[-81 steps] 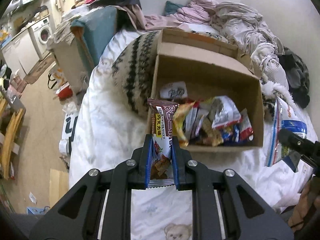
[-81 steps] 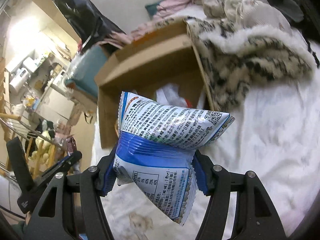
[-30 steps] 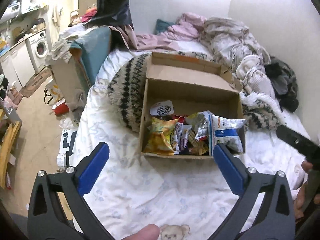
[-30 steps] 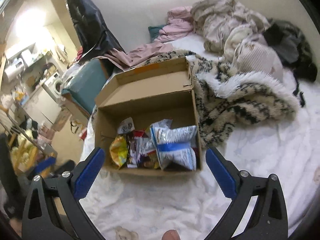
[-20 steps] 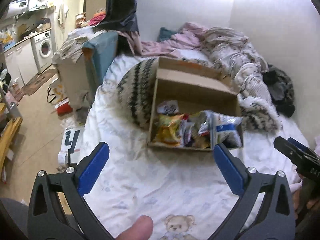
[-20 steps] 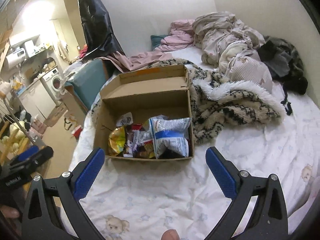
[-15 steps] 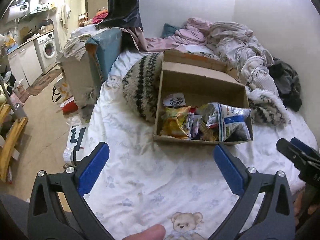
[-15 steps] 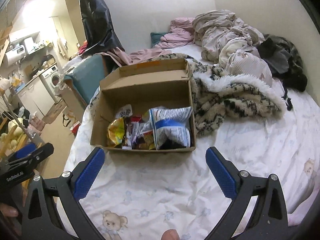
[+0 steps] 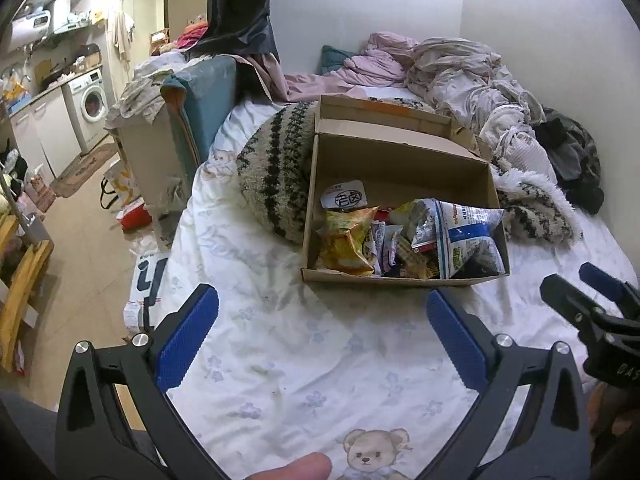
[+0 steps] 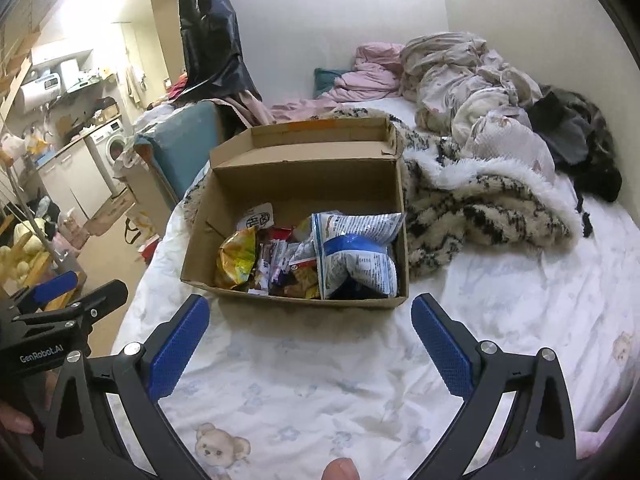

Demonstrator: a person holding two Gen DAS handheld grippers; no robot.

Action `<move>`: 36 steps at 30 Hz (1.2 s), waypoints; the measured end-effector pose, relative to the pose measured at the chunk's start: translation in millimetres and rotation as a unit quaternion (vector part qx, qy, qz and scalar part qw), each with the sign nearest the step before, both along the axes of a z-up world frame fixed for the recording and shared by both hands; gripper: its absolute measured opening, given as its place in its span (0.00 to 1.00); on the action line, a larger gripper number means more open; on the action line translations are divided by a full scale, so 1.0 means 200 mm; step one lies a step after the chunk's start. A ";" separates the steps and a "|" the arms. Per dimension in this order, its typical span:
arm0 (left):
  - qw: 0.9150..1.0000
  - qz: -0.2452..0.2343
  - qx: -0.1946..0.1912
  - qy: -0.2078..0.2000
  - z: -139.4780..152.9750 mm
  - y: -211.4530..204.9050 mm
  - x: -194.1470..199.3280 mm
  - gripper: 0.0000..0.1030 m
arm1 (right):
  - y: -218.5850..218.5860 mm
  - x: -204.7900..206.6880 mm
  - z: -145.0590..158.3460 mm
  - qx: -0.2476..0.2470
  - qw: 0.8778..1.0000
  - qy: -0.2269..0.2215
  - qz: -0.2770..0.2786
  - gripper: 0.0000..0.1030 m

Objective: Organize snacks

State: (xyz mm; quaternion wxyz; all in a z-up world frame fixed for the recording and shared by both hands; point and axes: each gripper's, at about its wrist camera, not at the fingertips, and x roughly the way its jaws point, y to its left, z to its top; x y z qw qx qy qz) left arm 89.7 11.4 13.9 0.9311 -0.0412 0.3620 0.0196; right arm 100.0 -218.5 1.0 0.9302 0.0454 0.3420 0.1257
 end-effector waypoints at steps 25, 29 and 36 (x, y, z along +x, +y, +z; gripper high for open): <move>1.000 -0.007 -0.002 -0.006 0.01 -0.01 -0.02 1.00 | -0.01 0.00 -0.01 -0.007 1.000 -0.002 -0.004 1.00; 1.000 -0.007 -0.002 -0.005 0.01 -0.02 -0.02 1.00 | -0.01 0.00 -0.01 -0.008 1.000 -0.001 -0.004 1.00; 1.000 -0.006 -0.002 -0.005 0.01 -0.02 -0.02 1.00 | -0.02 -0.01 0.00 -0.007 1.000 -0.002 -0.006 1.00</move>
